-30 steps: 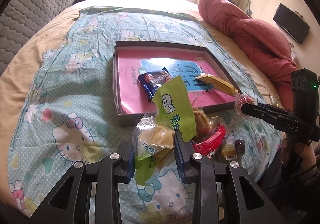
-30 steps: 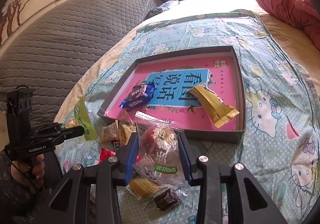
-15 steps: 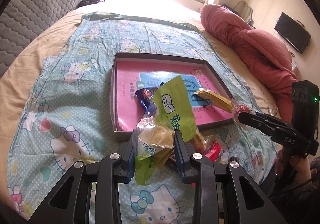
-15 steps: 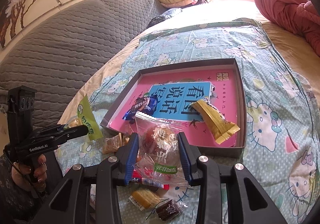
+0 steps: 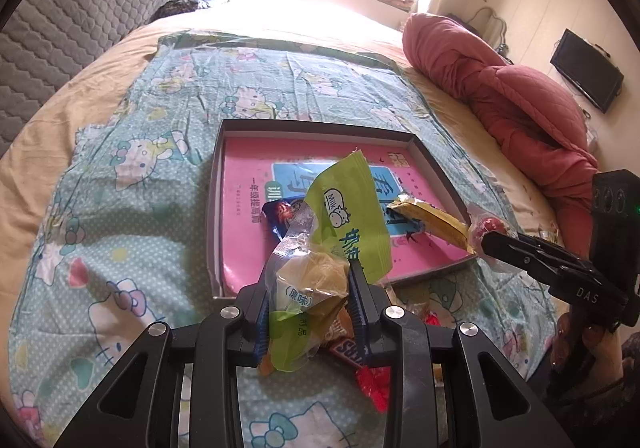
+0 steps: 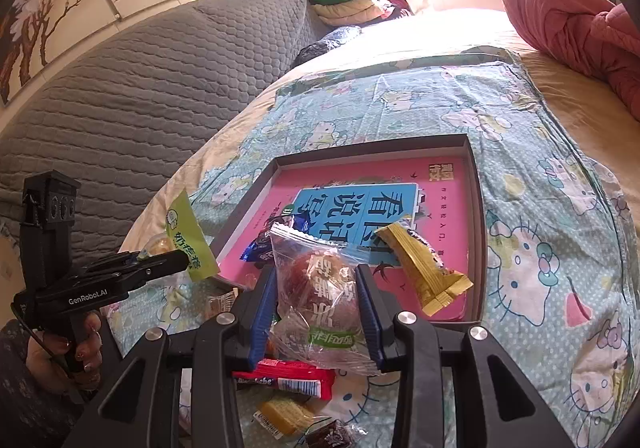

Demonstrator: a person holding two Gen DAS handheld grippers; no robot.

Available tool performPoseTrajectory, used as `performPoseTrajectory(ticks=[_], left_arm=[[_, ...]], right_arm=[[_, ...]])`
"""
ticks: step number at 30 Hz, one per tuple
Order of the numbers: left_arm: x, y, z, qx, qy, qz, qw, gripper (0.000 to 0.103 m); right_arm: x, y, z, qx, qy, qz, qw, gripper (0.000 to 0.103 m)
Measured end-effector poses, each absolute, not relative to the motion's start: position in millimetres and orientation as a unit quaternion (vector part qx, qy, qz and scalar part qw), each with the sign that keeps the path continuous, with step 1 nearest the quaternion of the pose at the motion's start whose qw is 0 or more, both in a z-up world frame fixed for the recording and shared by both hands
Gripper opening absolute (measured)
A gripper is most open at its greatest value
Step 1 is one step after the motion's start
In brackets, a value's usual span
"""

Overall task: Organize snacks
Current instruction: 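Carry the green bread bag and clear pastry bag into the box with both grippers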

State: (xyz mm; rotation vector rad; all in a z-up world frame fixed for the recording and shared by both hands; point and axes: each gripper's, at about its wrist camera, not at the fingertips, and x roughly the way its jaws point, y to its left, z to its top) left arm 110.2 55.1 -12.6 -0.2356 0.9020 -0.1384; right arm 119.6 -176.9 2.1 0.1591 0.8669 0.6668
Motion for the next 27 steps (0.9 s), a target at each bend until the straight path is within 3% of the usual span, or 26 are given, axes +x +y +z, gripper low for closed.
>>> performPoseTrajectory(ticks=[27], left_arm=[[157.6,27.5,-57.4,-0.114,0.467,-0.080,0.873,0.033]], right_arm=[[151.4,-175.8,-28.8,0.068,0.456,0.282,0.841,0.039]])
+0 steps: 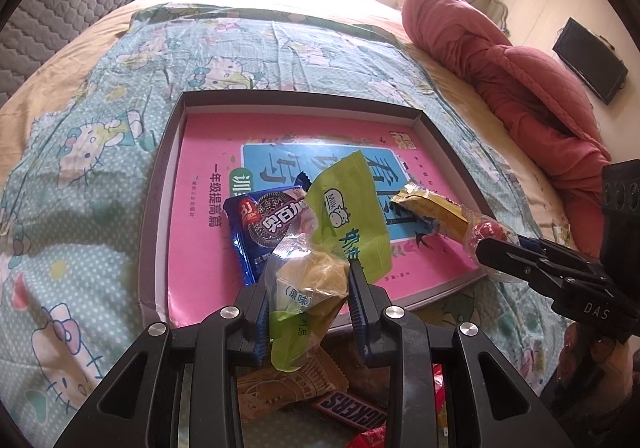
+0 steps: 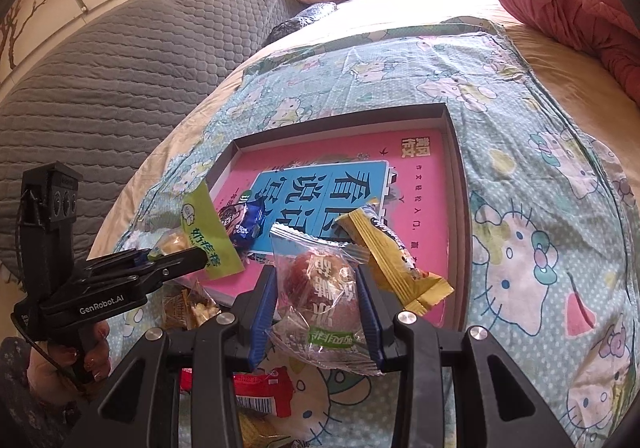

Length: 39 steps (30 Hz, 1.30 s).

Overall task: Organize snacks
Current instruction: 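Carry the green bread bag and clear pastry bag into the box with both grippers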

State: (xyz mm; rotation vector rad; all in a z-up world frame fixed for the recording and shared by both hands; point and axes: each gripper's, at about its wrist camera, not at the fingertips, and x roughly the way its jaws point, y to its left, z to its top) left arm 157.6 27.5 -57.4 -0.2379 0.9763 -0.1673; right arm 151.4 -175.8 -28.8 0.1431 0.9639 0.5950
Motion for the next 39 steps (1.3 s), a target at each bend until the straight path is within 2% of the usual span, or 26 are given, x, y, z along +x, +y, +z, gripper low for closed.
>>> performPoseTrajectory(ticks=[12,39], left_arm=[[164.4,26.4,-72.2,-0.113,0.482,-0.077,0.866,0.033],[166.1,32.4,-79.7,-0.119,0.489,-0.070,0.861,0.033]], right_arm=[[160.3,-174.7,-36.0,0.074,0.464,0.277,0.838,0.039],[166.1,-132.5,-49.3,-0.025,0.458,0.288,0.840,0.039]])
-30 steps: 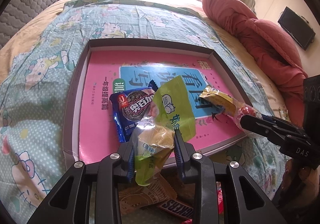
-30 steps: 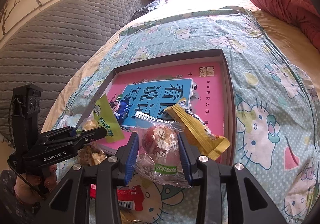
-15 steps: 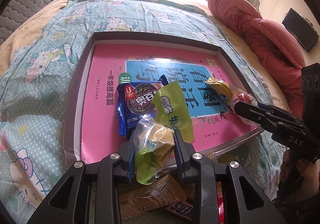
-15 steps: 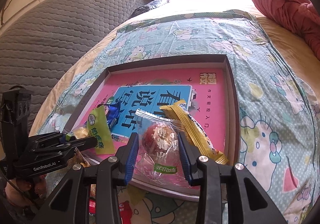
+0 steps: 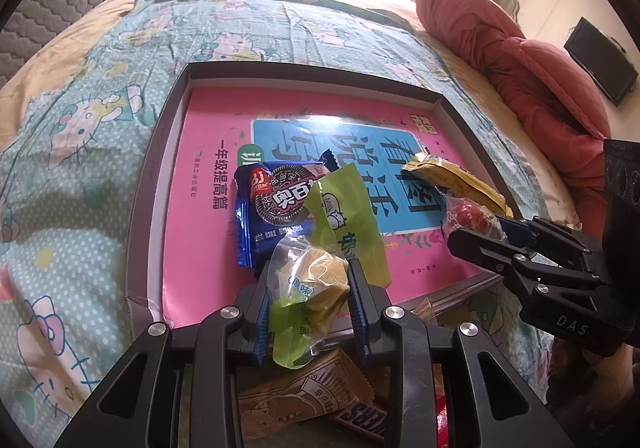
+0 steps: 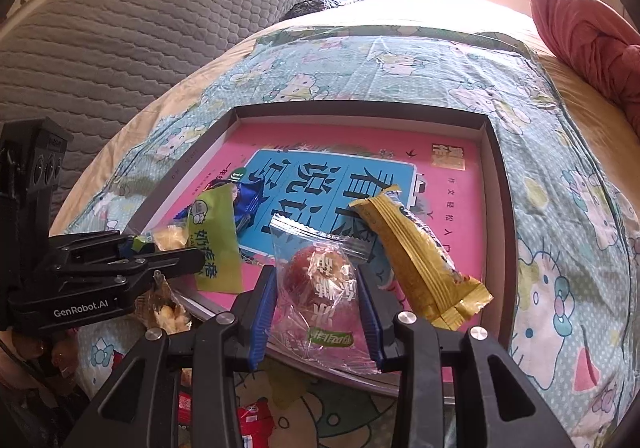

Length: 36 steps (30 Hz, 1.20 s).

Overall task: Organize snacks
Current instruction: 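Carry the green bread bag and clear pastry bag into the box with both grippers, then open both grippers to drop the bags into the box and withdraw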

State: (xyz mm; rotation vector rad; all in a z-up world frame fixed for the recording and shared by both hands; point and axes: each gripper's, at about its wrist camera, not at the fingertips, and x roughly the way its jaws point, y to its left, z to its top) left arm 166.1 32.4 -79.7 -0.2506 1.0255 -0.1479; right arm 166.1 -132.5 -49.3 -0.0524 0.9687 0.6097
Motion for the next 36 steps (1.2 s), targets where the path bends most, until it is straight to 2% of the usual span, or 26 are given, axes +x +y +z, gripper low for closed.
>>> performPoseTrajectory(ticks=[15,32,36], left_arm=[[170.3,37.7,-82.1,-0.134,0.489,-0.068,0.859,0.035],[162.5,42.3,-66.4,-0.145,0.476,-0.070,0.865,0.052],[158.4,43.8,-58.0,-0.145,0.469,-0.071,0.869,0.053]], right_arm=[[166.8,-133.2,-49.3,-0.022,0.463,0.277,0.841,0.042],[165.5,-135.6,-39.5,-0.008,0.455,0.282,0.844,0.043],[164.2,-135.8,-36.3,-0.011,0.451,0.282,0.847,0.043]])
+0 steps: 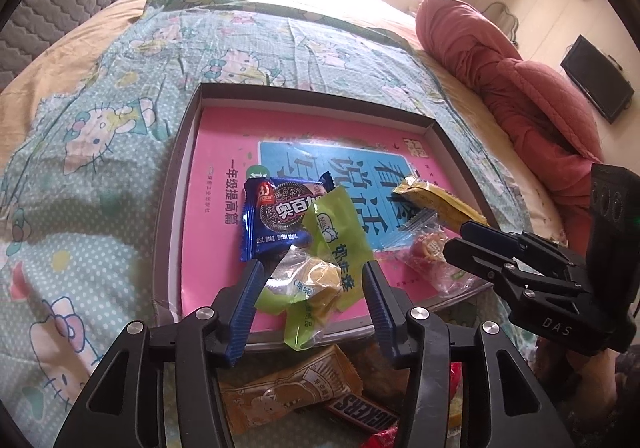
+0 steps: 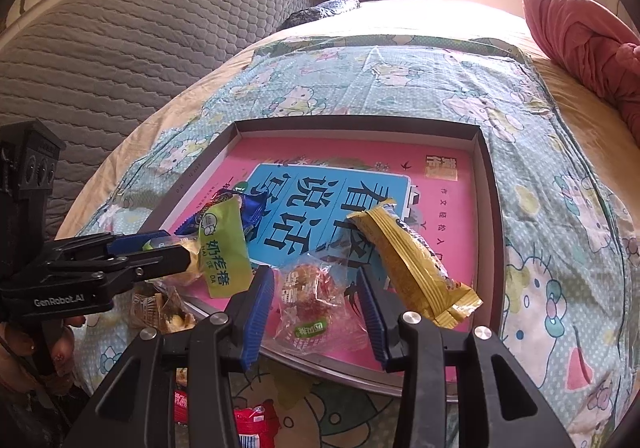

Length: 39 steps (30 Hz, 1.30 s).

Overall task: Organize snacks
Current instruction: 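Open both grippers to drop the bags into the box and withdraw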

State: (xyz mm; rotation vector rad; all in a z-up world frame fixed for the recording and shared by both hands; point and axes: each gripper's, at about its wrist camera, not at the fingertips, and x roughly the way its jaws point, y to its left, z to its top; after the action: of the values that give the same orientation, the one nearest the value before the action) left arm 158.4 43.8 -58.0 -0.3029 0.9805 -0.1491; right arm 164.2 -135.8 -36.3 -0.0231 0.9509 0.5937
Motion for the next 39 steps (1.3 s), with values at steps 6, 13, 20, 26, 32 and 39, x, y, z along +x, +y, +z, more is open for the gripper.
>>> performPoseTrajectory(ticks=[6,13,20,26,32,39], left_arm=[[152.9,41.9,-46.1,-0.139,0.460,-0.064,0.875,0.059],[143.4,38.0,-27.1,-0.129,0.442,-0.065,0.886,0.066],[136.8,39.9,-11.3,-0.127,0.426,-0.059,0.894,0.072],[131.2,43.8,-2.3,-0.129,0.419,-0.053,0.897,0.074],[124.0,47.6,5.6,-0.129,0.415,-0.047,0.899,0.074],[113.4,50.1,13.0,-0.124,0.415,-0.042,0.900,0.074]], right_arm=[[162.9,-140.0,-27.7,-0.001,0.440,0.285,0.852,0.046],[161.3,-143.5,-15.8,0.011,0.424,0.292,0.857,0.049],[159.6,-144.6,-7.3,0.014,0.410,0.293,0.864,0.057],[157.2,-149.5,1.6,0.019,0.396,0.291,0.870,0.062],[155.0,-154.0,10.6,0.024,0.383,0.291,0.877,0.066],[149.5,-156.5,23.5,0.027,0.368,0.299,0.880,0.066]])
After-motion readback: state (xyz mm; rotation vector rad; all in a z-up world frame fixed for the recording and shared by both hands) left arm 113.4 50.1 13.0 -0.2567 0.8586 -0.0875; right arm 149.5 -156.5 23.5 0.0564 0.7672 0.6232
